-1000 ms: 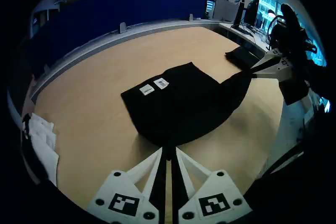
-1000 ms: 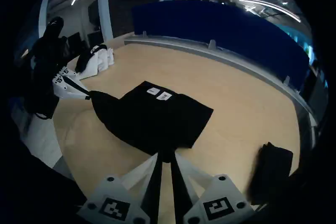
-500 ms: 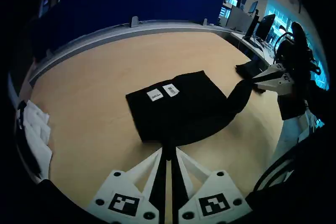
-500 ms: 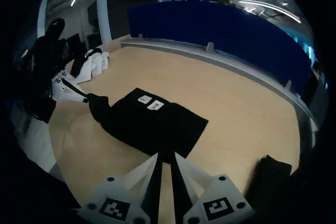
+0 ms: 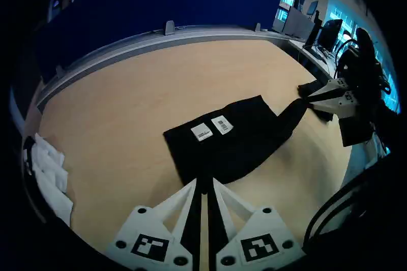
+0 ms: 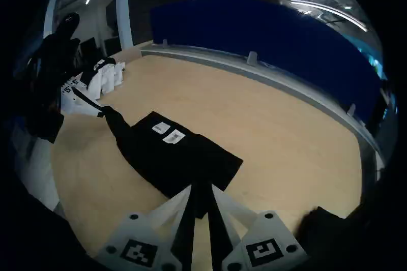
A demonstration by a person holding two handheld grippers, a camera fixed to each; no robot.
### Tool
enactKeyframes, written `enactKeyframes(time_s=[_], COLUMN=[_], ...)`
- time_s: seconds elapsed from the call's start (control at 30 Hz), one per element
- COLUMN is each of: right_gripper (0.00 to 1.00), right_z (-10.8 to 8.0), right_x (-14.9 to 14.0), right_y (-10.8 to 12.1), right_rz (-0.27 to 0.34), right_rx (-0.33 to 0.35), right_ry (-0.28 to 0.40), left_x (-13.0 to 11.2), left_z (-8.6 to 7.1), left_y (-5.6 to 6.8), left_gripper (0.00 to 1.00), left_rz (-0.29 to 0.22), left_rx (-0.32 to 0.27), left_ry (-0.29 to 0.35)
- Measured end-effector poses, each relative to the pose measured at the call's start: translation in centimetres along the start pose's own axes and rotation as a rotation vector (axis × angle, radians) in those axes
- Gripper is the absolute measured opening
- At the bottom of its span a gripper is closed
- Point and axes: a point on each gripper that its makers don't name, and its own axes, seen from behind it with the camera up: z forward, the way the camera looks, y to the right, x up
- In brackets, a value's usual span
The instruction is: Fold towel
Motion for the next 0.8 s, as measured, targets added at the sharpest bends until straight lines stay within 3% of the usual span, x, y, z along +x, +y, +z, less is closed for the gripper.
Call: enactKeyframes(time_s=[0.2, 0.4, 0.8], right_gripper=[0.13, 0.13, 0.13], right_z=[1.0, 2.3, 5.9], right_x=[0.9, 1.5, -0.4], right_y=[1.4, 2.5, 4.1], right_rz=[0.004, 0.018, 0.080], right_rx=[-0.016, -0.027, -0.049], right_ry=[0.000, -0.003, -0.048], left_x=[1.5, 2.3, 0.9], left_z=[1.2, 3.1, 7.7], left_y=[-0.9, -2.1, -3.5], left_gripper=[0.07, 0.07, 0.08], left_rz=[0.042, 0.053, 0.036], left_rx=[0.014, 0.019, 0.000], left_ry=[-0.017, -0.043, -0.094])
